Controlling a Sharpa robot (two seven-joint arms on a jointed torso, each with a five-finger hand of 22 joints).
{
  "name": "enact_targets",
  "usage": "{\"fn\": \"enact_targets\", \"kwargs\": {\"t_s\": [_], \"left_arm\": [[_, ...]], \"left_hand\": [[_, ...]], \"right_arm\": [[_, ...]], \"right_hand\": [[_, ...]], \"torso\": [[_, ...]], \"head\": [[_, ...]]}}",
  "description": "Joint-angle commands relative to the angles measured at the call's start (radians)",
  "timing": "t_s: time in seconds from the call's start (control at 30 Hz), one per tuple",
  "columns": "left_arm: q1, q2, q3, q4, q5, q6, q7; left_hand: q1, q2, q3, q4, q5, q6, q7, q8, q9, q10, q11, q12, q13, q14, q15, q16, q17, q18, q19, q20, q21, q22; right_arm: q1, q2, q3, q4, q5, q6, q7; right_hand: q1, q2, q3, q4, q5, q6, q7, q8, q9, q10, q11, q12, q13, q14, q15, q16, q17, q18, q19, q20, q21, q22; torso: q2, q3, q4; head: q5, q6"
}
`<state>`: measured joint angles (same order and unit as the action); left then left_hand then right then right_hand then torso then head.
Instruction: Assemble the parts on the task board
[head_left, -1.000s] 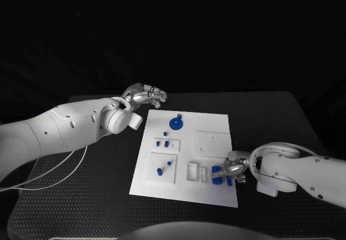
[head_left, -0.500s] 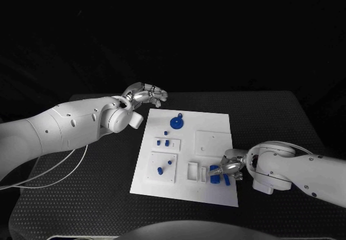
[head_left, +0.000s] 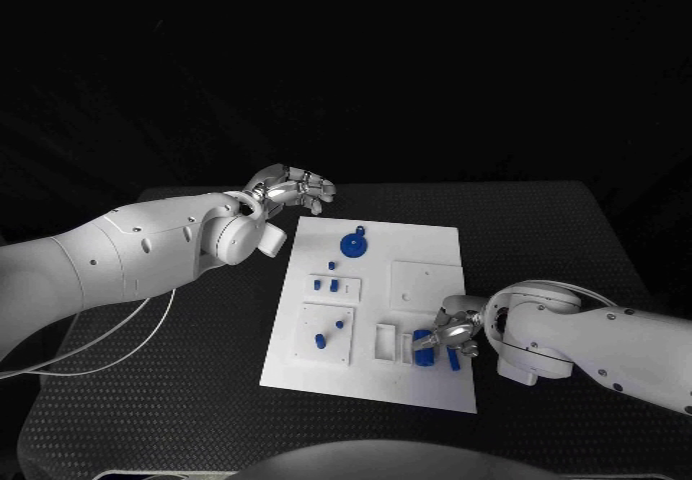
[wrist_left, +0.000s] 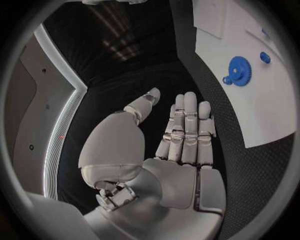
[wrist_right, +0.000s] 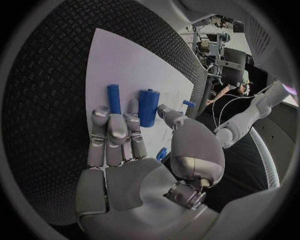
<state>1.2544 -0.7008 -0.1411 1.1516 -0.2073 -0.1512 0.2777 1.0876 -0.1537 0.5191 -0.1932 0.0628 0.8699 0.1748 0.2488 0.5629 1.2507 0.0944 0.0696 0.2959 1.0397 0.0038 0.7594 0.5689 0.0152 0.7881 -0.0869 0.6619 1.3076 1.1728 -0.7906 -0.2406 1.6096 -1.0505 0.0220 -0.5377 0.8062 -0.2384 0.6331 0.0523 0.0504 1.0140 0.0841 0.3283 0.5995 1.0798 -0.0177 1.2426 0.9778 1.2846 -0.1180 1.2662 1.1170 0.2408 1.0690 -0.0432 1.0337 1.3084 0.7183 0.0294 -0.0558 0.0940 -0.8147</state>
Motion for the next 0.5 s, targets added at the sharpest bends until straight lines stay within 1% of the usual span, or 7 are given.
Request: {"fn": "enact_targets", "kwargs": {"t_s": [0.03,0.13,0.2,0.4,0.5], "left_arm": [[0.000,0.001,0.001,0.004,-0.003,0.016,0.005],[0.000,-0.001,0.001,0.004,-0.003,0.016,0.004],[0.001,-0.001,0.001,0.004,-0.003,0.015,0.004],[0.001,-0.001,0.001,0.006,-0.004,0.017,0.003],[0.001,-0.001,0.001,0.007,-0.004,0.017,0.002]], "left_hand": [[-0.011,0.003,0.002,0.007,0.004,-0.007,-0.003,0.006,0.001,-0.006,0.001,0.001,-0.001,0.002,0.007,-0.003,0.001,0.017,0.004,-0.002,-0.005,0.012],[-0.011,0.003,0.002,0.007,0.004,-0.007,-0.003,0.006,0.001,-0.006,0.001,0.001,-0.001,0.002,0.007,-0.003,0.002,0.017,0.004,-0.002,-0.005,0.012],[-0.011,0.003,0.002,0.007,0.004,-0.007,-0.003,0.006,0.001,-0.006,0.001,0.001,-0.001,0.002,0.007,-0.004,0.002,0.017,0.004,-0.002,-0.005,0.013],[-0.011,0.002,0.002,0.007,0.004,-0.007,-0.003,0.006,0.001,-0.006,0.000,0.001,-0.001,0.002,0.007,-0.004,0.002,0.017,0.003,-0.002,-0.005,0.013],[-0.011,0.002,0.002,0.007,0.004,-0.007,-0.003,0.006,0.001,-0.006,0.000,0.001,-0.001,0.002,0.007,-0.004,0.002,0.017,0.003,-0.002,-0.005,0.013]], "right_arm": [[-0.011,0.006,-0.008,-0.012,-0.033,-0.011,-0.020],[-0.011,0.007,-0.008,-0.014,-0.034,-0.010,-0.021],[-0.011,0.008,-0.008,-0.015,-0.034,-0.011,-0.021],[-0.011,0.018,-0.008,-0.018,-0.033,-0.008,-0.025],[-0.012,0.026,-0.008,-0.024,-0.034,-0.011,-0.030]], "right_hand": [[0.022,0.002,0.008,-0.022,-0.001,-0.003,0.004,-0.013,-0.002,0.005,-0.005,-0.004,0.002,-0.002,-0.009,0.007,-0.003,0.021,0.002,-0.009,0.005,0.005],[0.039,0.001,0.026,-0.045,-0.001,-0.001,0.004,-0.014,-0.001,0.007,-0.005,-0.005,0.003,-0.001,-0.009,0.008,-0.005,0.021,0.002,-0.008,0.006,0.004],[0.041,0.002,0.030,-0.052,-0.001,0.000,0.004,-0.015,0.000,0.008,-0.005,-0.006,0.004,-0.001,-0.008,0.008,-0.006,0.021,0.003,-0.007,0.006,0.003],[0.039,0.003,0.034,-0.058,-0.001,0.001,0.004,-0.015,0.000,0.009,-0.004,-0.007,0.005,-0.001,-0.008,0.009,-0.007,0.021,0.003,-0.005,0.006,0.003],[0.033,0.003,0.036,-0.059,-0.001,0.002,0.005,-0.016,0.000,0.009,-0.004,-0.008,0.005,-0.001,-0.007,0.009,-0.008,0.021,0.003,-0.004,0.007,0.002]], "torso": [[0.000,-0.0005,0.0003],[0.000,-0.0002,0.0002],[0.000,0.0002,-0.0010],[0.000,0.0002,-0.0014],[0.000,0.0004,-0.0007]], "head": [[-0.001,0.002],[-0.002,0.001],[-0.002,0.002],[-0.003,0.003],[-0.007,0.005]]}}
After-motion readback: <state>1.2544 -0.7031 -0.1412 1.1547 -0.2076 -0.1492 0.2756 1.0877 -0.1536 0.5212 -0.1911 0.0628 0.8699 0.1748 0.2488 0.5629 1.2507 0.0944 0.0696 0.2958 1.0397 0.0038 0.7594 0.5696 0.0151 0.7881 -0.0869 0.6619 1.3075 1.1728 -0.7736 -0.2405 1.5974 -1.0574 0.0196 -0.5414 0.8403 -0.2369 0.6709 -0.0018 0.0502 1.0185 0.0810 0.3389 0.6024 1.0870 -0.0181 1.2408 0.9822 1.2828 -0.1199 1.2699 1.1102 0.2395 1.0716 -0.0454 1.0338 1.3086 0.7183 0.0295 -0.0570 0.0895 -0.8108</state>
